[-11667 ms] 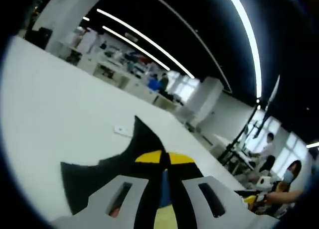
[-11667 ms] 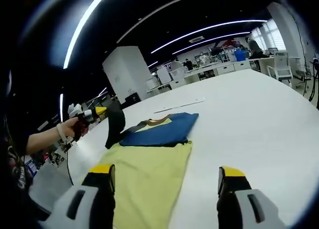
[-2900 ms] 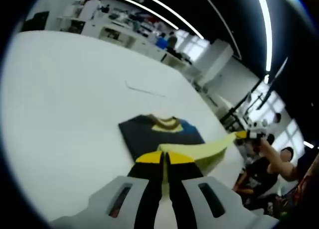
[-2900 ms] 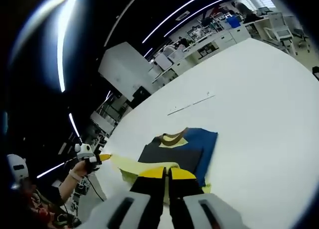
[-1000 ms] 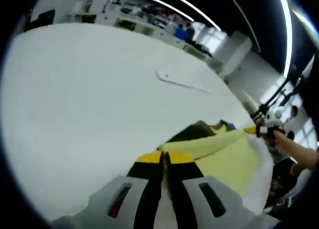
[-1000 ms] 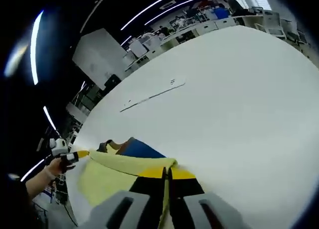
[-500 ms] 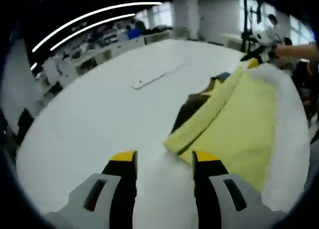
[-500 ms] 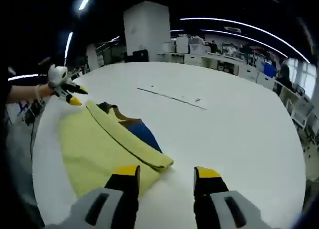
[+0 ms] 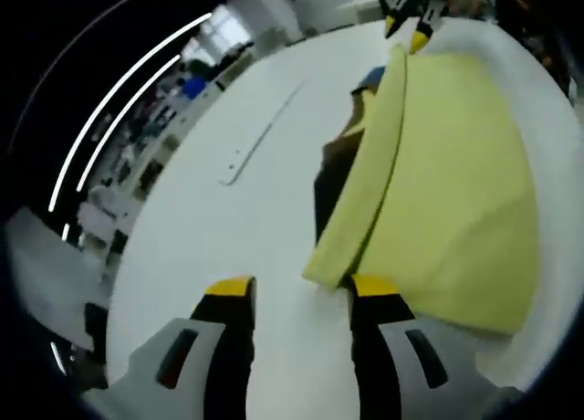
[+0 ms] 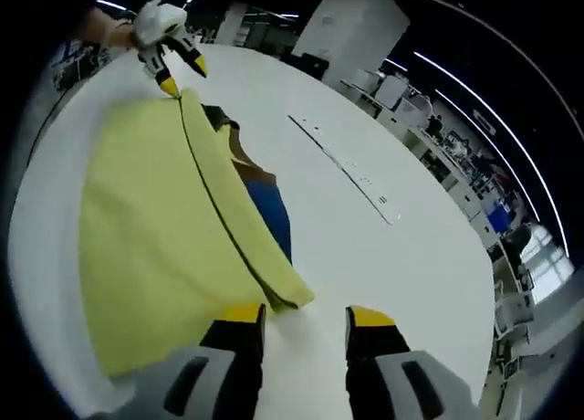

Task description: Fold the garment on the visible template until the final outline fits inside the template.

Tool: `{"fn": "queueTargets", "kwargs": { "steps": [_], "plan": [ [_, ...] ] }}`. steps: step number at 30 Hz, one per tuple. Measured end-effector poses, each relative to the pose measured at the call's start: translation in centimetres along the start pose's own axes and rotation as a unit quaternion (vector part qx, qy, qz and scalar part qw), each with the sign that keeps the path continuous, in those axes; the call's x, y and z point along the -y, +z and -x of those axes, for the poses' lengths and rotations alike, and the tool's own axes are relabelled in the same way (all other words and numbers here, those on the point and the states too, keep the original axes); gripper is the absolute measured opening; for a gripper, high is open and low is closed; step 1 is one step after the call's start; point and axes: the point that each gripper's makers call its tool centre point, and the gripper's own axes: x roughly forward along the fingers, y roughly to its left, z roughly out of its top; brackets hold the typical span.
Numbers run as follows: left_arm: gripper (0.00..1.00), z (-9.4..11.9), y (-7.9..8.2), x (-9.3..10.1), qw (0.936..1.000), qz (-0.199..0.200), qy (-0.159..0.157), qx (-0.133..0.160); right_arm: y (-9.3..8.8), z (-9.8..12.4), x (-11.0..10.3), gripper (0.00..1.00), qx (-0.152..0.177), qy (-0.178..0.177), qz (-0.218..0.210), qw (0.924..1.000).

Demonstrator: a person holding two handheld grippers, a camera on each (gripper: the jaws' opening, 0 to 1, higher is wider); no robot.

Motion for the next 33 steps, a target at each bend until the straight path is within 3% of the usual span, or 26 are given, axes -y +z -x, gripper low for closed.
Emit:
{"fn": "queueTargets", "kwargs": {
  "steps": [6,9,12,15,17,21,33],
  "plan": [
    [0.36,-0.3,0.3,-0.2,1.0000,0.004,0.000,-0.001,0.5,-0.2,0.5,0.29,0.000,-0.003,0.004,1.0000],
    [0.30,-0.3,0.6,-0.3,1.0000,-0.001,-0.001,0.005,0.9,-0.3,0.6,0.27,0.005,-0.003,0.009,0.9999],
    [0.33,-0.5,0.6,-0.8,0.9999,0.013,0.004,0.005,1.0,-0.4,0.9,0.27,0.004,-0.004,0.005,1.0000],
    [0.27,-0.1,0.8,-2.7,0.9964,0.076,0.035,0.012,1.8,-0.2,2.7,0.27,0.017,-0.047,-0.031,0.9983],
    [0.27,0.1,0.6,-3.6,0.9937,0.103,0.044,0.010,1.9,0.0,3.4,0.27,0.019,-0.056,-0.055,0.9967],
    [0.28,0.2,0.2,-4.2,0.9937,0.102,0.045,0.010,2.0,0.2,3.9,0.26,0.020,-0.058,-0.057,0.9965],
    [0.30,1.2,0.0,-3.3,0.9930,0.112,0.036,0.009,2.3,0.8,2.0,0.26,0.014,-0.043,-0.062,0.9970]
  ]
}}
